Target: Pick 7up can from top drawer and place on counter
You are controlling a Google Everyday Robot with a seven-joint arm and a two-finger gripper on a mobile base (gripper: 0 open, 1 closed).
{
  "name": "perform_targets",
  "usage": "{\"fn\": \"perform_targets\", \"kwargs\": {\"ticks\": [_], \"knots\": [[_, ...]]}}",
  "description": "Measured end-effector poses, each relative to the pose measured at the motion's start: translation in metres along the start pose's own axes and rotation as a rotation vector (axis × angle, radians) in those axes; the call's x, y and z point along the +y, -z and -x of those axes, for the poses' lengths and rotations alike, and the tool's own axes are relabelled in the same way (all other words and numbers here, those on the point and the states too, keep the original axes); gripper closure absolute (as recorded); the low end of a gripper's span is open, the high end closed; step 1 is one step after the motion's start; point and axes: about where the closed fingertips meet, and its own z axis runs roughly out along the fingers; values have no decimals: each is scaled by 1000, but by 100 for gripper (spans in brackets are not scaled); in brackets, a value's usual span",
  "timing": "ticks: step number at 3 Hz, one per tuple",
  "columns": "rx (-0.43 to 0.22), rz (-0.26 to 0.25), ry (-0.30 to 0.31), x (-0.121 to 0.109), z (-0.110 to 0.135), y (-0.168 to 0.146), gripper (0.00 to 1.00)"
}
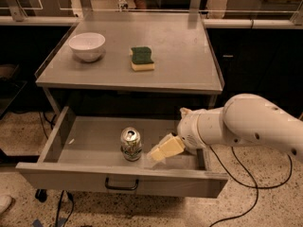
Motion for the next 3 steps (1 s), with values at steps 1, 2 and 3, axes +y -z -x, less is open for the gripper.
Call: {"fn": "perform_targets", "kwargs": {"ticks": [1, 2, 3], "knots": [[-33, -1, -25, 7, -4, -13, 0], [-65, -2, -38, 5, -4, -38, 0], [-84, 4, -34, -1, -3, -58, 0]]}}
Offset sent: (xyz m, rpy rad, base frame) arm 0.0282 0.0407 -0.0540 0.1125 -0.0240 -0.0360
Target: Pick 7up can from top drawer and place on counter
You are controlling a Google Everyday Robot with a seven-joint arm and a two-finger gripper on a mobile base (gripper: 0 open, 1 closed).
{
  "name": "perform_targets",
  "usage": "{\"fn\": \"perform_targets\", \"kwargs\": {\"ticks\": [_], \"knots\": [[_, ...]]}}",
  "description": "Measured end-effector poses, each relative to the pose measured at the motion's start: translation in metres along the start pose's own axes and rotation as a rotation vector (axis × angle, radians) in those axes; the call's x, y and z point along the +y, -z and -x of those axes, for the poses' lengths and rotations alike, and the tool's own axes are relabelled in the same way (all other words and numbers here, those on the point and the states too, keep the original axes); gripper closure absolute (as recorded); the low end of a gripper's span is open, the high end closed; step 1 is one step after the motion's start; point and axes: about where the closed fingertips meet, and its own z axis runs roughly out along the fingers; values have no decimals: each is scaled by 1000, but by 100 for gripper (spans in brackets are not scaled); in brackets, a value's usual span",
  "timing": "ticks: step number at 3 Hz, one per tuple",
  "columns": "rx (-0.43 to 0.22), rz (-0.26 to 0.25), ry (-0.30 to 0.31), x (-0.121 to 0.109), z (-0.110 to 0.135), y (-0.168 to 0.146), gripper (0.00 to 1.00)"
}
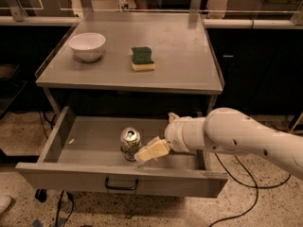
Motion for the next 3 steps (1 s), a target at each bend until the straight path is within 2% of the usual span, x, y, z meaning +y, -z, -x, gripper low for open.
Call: {"fn": "perform_targets", "kwargs": {"ticks": [1, 2, 3], "knots": [[-51, 19, -25, -6, -4, -29, 0], [-51, 20, -26, -6, -4, -30, 0], [-57, 43, -22, 4, -7, -41, 0]]}}
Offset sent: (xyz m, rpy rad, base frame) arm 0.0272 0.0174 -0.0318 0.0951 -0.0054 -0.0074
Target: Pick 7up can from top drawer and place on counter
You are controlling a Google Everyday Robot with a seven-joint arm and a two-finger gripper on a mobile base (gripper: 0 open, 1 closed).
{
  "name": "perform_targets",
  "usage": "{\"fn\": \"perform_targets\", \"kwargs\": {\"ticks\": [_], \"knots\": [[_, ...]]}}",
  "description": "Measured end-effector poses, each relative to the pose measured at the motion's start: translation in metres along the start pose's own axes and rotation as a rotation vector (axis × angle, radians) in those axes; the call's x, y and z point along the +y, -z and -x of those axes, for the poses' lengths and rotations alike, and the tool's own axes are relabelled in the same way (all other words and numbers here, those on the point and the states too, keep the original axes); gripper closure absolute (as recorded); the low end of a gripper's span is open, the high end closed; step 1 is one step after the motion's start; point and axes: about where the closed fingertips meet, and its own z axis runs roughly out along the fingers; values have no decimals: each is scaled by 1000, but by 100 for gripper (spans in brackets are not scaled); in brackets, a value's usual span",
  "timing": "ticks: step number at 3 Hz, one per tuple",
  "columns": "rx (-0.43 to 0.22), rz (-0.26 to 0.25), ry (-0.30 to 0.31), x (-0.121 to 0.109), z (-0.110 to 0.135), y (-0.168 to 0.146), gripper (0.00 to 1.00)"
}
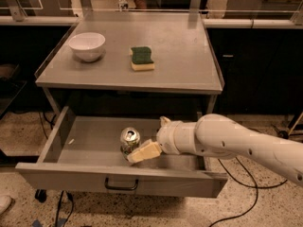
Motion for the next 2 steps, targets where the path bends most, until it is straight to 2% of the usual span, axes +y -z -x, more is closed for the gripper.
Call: {"fn": "perform_targets", "kwargs": {"ticks": [2], "knots": [[-37, 31, -19, 1, -5, -35, 0]]}}
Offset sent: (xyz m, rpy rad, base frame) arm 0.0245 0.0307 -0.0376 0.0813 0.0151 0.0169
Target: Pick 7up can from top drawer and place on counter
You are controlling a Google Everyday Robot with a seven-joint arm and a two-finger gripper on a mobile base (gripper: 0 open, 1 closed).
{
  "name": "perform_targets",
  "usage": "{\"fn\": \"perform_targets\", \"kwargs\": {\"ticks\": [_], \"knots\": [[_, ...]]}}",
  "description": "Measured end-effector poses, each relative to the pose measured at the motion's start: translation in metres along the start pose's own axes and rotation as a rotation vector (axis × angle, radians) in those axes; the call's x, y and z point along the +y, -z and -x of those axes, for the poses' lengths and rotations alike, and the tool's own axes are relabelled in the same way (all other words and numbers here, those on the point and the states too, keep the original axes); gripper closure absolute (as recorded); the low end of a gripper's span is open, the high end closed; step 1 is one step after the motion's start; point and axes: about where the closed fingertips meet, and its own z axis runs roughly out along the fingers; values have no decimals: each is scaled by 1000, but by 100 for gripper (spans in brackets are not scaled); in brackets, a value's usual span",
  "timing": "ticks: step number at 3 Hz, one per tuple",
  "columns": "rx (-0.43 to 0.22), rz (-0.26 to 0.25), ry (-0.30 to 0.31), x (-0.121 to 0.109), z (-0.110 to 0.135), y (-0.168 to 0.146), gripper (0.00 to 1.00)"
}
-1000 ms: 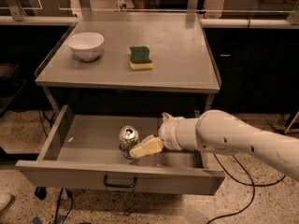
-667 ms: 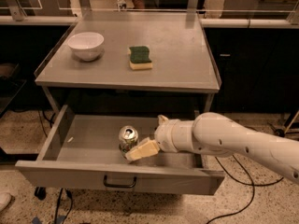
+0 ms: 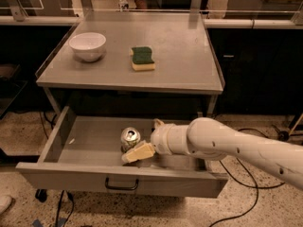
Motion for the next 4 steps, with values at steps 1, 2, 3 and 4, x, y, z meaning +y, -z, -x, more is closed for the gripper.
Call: {"fn": "perform_targets", "kwargs": {"ticks": [1, 2, 3, 4], "knots": [[-12, 8, -10, -2, -4, -10, 1], [-12, 8, -10, -2, -4, -10, 24], [-12, 8, -10, -2, -4, -10, 48], [-12, 8, -10, -2, -4, -10, 71]]}}
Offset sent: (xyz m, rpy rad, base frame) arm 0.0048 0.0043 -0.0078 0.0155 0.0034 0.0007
